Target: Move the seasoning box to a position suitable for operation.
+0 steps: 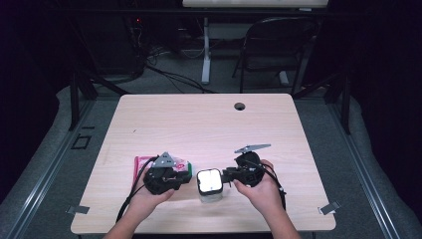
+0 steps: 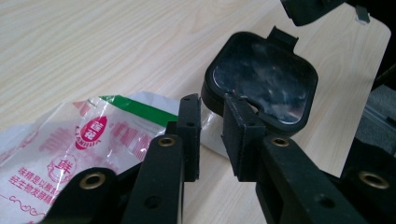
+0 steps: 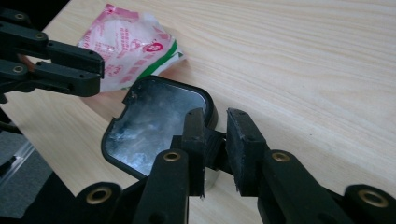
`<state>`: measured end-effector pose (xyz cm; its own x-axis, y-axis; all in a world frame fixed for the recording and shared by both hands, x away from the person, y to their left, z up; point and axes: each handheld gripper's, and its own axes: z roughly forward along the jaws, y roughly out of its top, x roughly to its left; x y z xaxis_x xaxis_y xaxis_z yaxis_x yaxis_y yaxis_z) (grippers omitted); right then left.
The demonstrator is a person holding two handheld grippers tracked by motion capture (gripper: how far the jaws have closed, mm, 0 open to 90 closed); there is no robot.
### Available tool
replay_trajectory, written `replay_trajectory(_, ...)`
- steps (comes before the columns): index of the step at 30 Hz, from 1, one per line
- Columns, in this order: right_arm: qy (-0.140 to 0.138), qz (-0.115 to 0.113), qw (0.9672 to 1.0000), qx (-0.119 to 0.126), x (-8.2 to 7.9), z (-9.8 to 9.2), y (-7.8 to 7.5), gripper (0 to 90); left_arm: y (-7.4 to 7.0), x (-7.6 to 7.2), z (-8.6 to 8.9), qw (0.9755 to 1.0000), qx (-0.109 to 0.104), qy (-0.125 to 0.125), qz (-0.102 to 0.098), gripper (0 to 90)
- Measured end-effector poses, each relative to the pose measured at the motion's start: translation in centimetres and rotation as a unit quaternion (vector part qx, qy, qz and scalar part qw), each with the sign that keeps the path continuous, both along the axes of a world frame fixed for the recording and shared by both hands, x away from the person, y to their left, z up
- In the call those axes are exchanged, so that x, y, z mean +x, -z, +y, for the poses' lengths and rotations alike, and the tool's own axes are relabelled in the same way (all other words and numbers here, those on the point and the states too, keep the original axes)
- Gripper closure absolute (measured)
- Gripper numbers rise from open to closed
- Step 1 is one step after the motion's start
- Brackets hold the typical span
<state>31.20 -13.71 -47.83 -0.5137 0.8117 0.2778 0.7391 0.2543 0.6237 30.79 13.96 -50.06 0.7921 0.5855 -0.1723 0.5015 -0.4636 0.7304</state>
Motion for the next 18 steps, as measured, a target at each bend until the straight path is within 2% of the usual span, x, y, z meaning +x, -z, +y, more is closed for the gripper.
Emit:
replay_trajectory(4, 0.002, 0.001, 1.0, -0.005, 0.0, 0.2, 0.2, 81.6, 0.2, -0.2, -0.1, 0.9999, 0.007, 0.011, 0.008, 82.5)
replay_trajectory(8, 0.002, -0.002, 1.0, -0.008, 0.1, 0.3, 0.3, 84.6, 0.3, -0.3, -0.4, 0.9998, 0.012, 0.016, 0.002, 85.0)
replay_trajectory(11, 0.0, 0.01, 0.9999, -0.007, 0.2, 0.2, 0.4, 86.2, 0.6, -0.4, -0.6, 0.9997, 0.014, 0.019, 0.003, 86.6)
replay_trajectory(15, 0.0, 0.012, 0.9999, -0.007, 0.2, 0.2, 0.6, 86.3, 0.8, -0.6, -1.1, 0.9992, 0.023, 0.031, 0.007, 87.7)
replay_trajectory(18, -0.001, 0.016, 0.9999, -0.003, 0.3, 0.2, 0.7, 86.6, 1.0, -0.6, -1.3, 0.9991, 0.03, 0.029, 0.0, 87.7)
